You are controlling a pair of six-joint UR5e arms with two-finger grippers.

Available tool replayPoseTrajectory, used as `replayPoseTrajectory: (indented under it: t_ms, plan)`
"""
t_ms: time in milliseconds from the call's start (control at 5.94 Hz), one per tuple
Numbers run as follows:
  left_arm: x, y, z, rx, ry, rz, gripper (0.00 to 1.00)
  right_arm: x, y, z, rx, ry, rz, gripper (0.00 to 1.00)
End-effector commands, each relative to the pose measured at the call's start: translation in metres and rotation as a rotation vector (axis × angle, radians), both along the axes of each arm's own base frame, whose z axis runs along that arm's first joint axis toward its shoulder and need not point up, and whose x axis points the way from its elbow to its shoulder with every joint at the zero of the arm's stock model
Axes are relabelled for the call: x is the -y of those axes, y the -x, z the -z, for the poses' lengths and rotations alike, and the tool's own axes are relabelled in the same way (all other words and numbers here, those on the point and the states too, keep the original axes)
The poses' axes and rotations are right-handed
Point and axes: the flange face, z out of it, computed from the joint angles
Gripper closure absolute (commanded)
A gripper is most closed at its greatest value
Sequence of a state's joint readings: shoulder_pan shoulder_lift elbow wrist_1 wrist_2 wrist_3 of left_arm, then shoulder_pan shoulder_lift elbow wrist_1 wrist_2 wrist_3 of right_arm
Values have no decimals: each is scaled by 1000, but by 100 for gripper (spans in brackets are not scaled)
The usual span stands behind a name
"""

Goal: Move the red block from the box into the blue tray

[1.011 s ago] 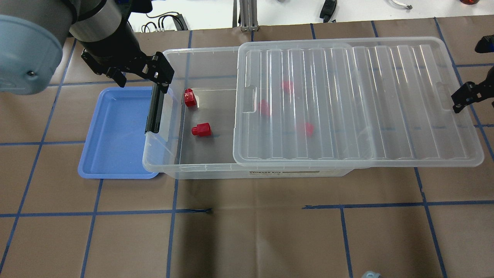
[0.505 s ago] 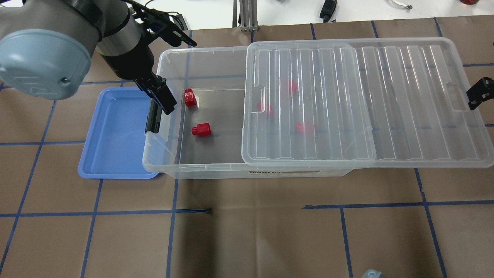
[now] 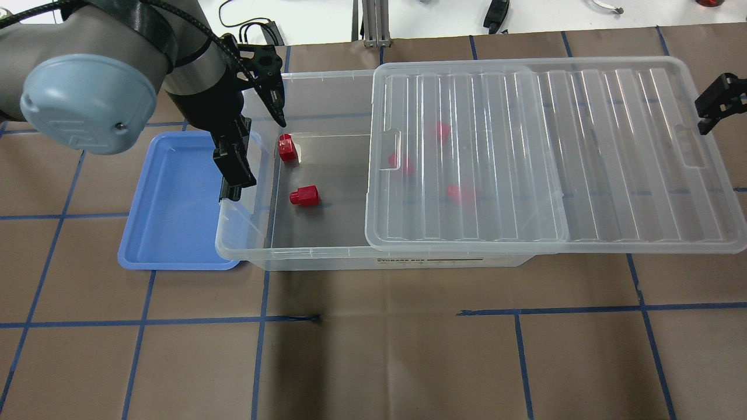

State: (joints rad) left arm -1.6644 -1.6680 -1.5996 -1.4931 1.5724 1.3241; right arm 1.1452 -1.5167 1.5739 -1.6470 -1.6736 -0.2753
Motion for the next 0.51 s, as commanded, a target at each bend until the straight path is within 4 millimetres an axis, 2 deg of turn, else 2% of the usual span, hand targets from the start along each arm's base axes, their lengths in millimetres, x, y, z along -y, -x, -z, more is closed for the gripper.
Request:
replayPoseTrajectory:
  t_ms: [0, 168, 337]
  plan:
    - [34, 9, 53, -9, -23, 149, 2, 0, -98, -50, 71, -11, 67, 0]
    - [54, 14, 92, -46, -30, 152, 2, -3, -149, -59, 118, -7, 87, 0]
    - [67, 16, 125, -45, -14, 151, 2, -8, -198, -59, 137, -6, 89, 0]
